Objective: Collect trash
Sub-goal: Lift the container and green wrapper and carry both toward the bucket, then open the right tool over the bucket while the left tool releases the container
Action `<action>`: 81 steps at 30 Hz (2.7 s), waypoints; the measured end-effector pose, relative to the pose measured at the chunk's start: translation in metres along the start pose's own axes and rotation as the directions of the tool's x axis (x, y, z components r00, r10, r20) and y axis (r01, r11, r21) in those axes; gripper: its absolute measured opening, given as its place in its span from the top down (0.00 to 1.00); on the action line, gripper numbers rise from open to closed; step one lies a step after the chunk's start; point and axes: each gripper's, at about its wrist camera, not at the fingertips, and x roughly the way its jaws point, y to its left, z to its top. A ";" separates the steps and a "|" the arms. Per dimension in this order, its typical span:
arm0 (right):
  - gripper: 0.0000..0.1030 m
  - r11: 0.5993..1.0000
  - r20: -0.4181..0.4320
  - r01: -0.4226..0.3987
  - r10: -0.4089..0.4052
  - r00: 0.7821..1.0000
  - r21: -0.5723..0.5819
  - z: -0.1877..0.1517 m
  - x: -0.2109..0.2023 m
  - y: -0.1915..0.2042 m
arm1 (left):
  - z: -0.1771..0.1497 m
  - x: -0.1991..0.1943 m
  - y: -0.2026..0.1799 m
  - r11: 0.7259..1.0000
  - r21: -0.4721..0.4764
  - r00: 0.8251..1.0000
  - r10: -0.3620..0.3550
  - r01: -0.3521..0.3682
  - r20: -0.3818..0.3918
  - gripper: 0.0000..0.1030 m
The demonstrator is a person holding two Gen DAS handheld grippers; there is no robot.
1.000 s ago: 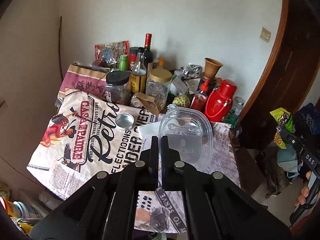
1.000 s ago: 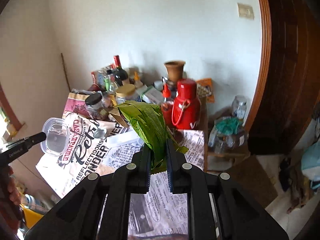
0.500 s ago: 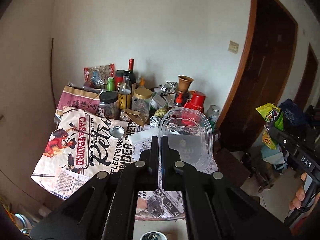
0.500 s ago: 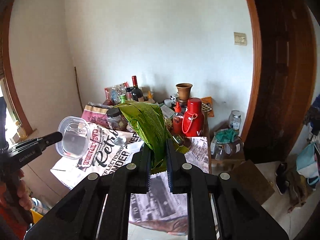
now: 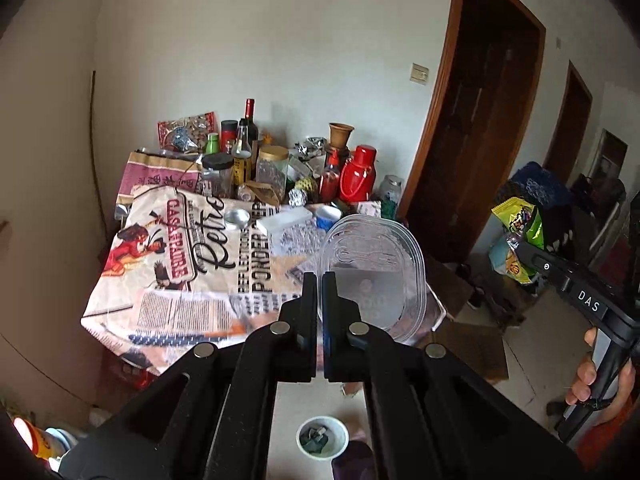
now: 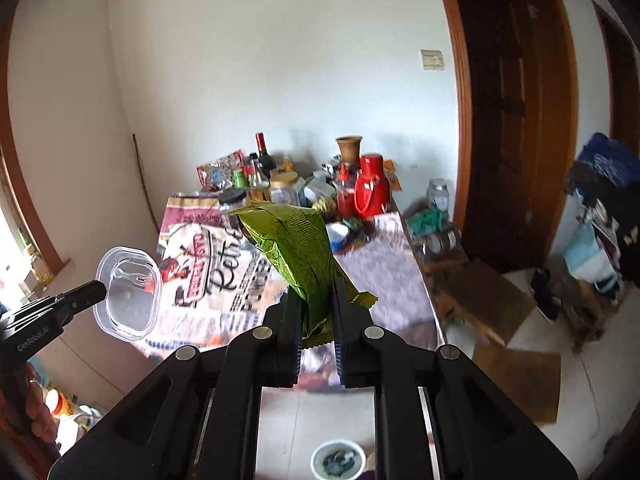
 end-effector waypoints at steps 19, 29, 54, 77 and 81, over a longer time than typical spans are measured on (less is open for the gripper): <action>0.88 0.998 -0.327 -0.027 0.043 0.944 0.053 -0.101 0.039 -0.008 | -0.108 0.045 -0.011 1.000 -0.026 0.956 -0.011 0.004 -0.292 1.00; 0.88 0.999 -0.493 -0.042 0.040 0.869 0.007 -0.182 0.138 -0.048 | -0.199 0.162 -0.009 0.997 -0.047 0.883 0.039 -0.068 -0.467 1.00; 0.70 0.993 -0.809 -0.098 0.115 0.577 0.072 -0.475 0.376 -0.088 | -0.486 0.385 0.059 0.965 -0.110 0.674 0.083 -0.239 -0.734 1.00; 0.55 0.992 -0.808 0.010 0.095 0.581 0.123 -0.439 0.345 -0.123 | -0.487 0.444 0.020 0.976 -0.143 0.651 -0.002 -0.164 -0.759 0.68; 0.55 0.989 -0.792 0.008 0.113 0.600 0.147 -0.409 0.326 -0.118 | -0.462 0.422 0.011 0.983 -0.112 0.648 0.010 -0.147 -0.762 0.68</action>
